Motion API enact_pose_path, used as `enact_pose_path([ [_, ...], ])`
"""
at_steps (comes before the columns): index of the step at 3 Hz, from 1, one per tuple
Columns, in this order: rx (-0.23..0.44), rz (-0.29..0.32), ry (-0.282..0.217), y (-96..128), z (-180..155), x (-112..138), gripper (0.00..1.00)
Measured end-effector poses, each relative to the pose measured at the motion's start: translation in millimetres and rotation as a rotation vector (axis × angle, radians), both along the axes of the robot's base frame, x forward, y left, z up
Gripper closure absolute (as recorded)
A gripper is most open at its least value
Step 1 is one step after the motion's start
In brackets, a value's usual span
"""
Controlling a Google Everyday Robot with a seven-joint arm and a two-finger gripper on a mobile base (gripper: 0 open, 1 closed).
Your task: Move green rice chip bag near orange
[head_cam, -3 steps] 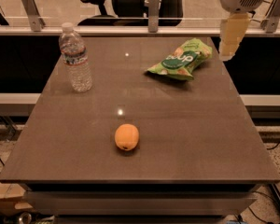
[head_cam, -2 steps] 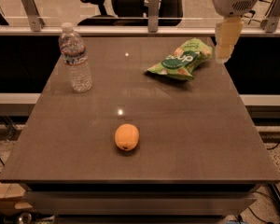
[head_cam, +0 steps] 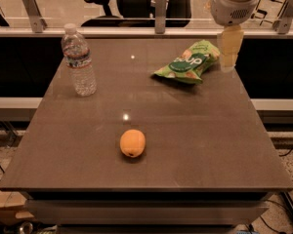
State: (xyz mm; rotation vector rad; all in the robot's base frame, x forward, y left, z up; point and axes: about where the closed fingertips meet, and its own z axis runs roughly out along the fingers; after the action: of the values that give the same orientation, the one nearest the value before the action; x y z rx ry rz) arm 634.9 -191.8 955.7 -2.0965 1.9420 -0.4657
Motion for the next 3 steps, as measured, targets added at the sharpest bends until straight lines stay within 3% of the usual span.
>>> enact_pose_path([
  [2, -0.007, 0.022, -0.017, 10, -15, 11, 0.00],
  [3, 0.013, 0.062, -0.025, 14, -28, 17, 0.00],
])
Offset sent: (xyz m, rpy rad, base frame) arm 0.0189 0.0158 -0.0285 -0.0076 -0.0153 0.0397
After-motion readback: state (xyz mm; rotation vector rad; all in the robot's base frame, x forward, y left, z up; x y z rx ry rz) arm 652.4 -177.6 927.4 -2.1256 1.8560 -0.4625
